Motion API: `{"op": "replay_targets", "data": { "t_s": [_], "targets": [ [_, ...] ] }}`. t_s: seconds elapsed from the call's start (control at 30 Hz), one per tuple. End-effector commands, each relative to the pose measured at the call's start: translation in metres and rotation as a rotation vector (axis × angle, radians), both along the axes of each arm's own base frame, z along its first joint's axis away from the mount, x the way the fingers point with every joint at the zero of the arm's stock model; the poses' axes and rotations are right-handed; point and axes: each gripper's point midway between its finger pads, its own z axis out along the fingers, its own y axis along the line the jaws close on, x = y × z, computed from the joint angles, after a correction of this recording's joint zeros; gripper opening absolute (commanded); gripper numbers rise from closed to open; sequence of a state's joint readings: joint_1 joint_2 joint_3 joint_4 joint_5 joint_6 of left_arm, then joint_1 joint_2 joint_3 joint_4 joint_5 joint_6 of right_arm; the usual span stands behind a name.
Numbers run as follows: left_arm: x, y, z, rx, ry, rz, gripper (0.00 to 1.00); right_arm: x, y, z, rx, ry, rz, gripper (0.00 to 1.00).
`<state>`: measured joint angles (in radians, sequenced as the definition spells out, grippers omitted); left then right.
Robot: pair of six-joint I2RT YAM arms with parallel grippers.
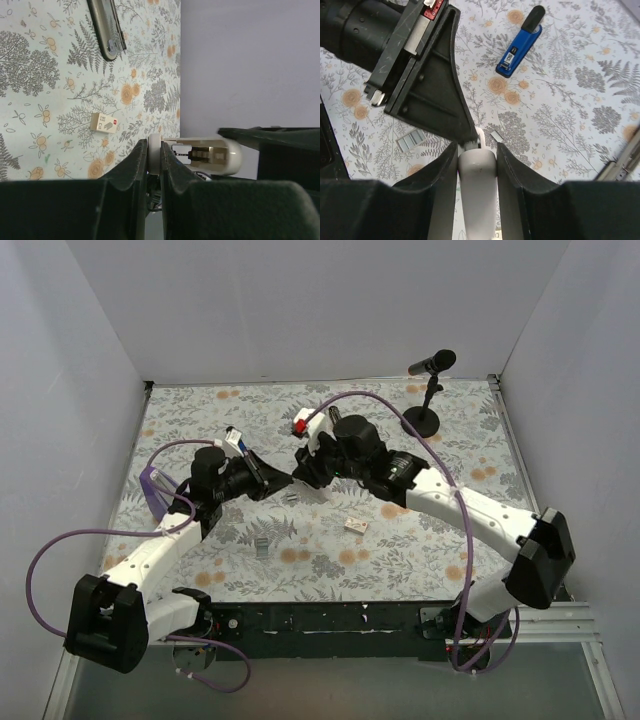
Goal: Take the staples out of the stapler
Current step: Unload the staple at the center of the board.
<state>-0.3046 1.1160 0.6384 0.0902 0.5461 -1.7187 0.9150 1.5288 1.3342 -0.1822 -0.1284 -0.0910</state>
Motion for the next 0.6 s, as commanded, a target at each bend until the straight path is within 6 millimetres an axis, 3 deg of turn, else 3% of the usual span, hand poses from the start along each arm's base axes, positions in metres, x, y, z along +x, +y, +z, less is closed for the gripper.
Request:
{"op": "replay_targets", "data": {
  "t_s": [0.0, 0.13, 0.27, 0.33, 0.47, 0.57],
  "targets": [
    [0.014, 0.014, 0.035, -0.061, -0.049, 0.098, 0.0, 0.01, -0.052, 0.008, -0.031, -0.079, -0.163, 0.26],
    [0.015, 0.015, 0.04, -0.091, -0.043, 0.114, 0.0, 0.001, -0.08, -0.011, -0.054, -0.066, -0.239, 0.25],
    [0.018, 0.018, 0.041, -0.077, -0.041, 0.133, 0.0, -0.003, -0.1, -0.019, -0.05, -0.08, -0.294, 0.25],
    [0.017, 0.019, 0.044, -0.103, -0.031, 0.14, 0.0, -0.004, -0.11, -0.022, -0.05, -0.08, -0.327, 0.27],
    [0.015, 0.019, 0.055, -0.169, -0.031, 0.147, 0.0, -0.007, -0.139, -0.049, -0.075, -0.038, -0.446, 0.31],
    [0.014, 0.02, 0.059, -0.203, -0.021, 0.153, 0.0, -0.012, -0.147, -0.054, -0.032, -0.014, -0.476, 0.33]
  ]
}}
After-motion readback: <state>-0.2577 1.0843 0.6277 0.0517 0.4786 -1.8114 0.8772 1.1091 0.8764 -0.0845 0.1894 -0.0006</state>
